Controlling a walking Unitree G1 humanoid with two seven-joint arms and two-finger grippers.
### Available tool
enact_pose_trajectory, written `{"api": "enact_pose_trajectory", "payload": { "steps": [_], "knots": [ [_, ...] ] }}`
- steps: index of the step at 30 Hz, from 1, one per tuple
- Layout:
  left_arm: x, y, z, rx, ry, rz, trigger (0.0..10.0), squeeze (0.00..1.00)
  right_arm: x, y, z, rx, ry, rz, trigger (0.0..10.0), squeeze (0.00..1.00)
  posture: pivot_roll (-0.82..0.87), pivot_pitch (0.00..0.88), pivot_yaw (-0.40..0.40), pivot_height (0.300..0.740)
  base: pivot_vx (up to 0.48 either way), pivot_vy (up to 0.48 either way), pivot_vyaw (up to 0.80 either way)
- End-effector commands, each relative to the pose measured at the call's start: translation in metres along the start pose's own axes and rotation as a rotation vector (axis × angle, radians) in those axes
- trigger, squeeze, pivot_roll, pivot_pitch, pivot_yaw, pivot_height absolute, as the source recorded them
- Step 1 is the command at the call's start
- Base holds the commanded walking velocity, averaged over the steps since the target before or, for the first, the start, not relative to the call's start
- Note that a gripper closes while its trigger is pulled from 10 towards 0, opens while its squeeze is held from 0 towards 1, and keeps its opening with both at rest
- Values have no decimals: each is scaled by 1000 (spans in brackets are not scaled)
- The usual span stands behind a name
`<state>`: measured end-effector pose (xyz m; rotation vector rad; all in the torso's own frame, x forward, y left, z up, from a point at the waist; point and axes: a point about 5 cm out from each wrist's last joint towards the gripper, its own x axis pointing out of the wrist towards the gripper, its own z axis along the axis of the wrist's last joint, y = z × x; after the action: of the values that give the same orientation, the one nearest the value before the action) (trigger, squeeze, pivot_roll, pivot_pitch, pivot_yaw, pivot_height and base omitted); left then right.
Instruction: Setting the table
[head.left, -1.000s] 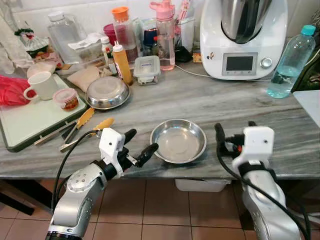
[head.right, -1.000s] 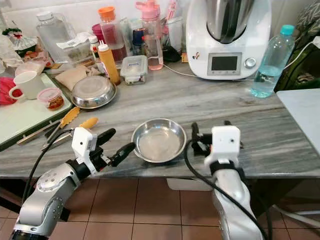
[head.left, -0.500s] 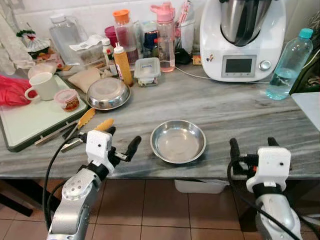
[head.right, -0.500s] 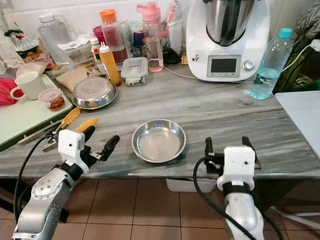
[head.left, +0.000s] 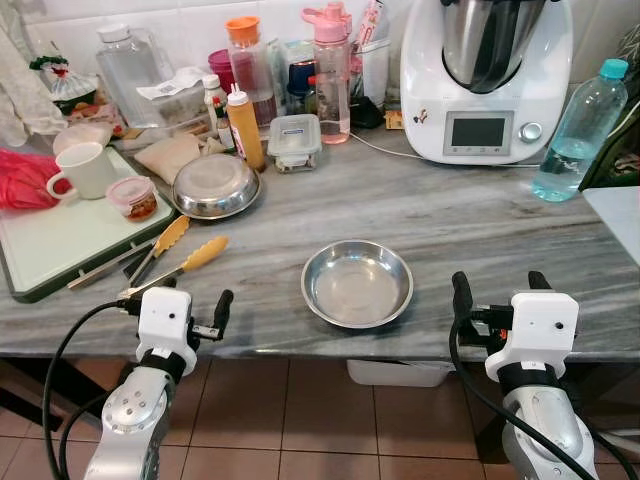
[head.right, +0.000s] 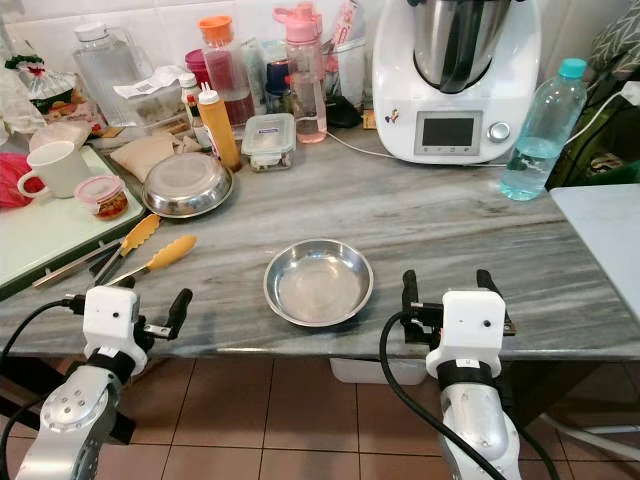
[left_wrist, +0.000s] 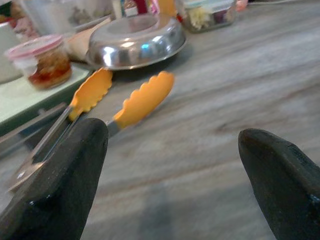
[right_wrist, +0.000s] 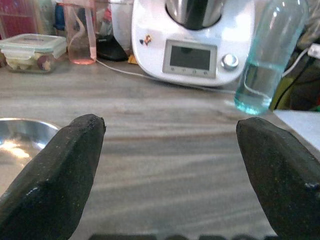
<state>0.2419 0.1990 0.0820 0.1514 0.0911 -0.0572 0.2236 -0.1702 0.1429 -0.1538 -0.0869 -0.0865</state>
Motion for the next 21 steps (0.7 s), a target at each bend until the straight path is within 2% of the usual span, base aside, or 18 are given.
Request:
{"api": "enact_pose_trajectory", "payload": {
  "steps": [1,6,12,17,21],
  "knots": [
    [-2,5,3,16,-15,29,10000,0,4,7,1,-4,2,35,10000,0,-67,20,53,740,0,0,0],
    [-8,4,5,17,-27,76,10000,0,13,11,4,-54,-6,43,10000,0,-43,18,33,740,0,0,0],
    [-15,-1,11,37,-48,58,10000,0,18,12,2,-24,7,49,10000,0,-35,17,32,740,0,0,0],
    [-15,-3,14,31,-45,46,10000,0,17,11,-1,-44,23,24,10000,0,-37,15,42,740,0,0,0],
    [-4,0,24,58,-55,38,10000,0,15,12,-3,-4,23,10,10000,0,-40,0,67,740,0,0,0]
  ]
}}
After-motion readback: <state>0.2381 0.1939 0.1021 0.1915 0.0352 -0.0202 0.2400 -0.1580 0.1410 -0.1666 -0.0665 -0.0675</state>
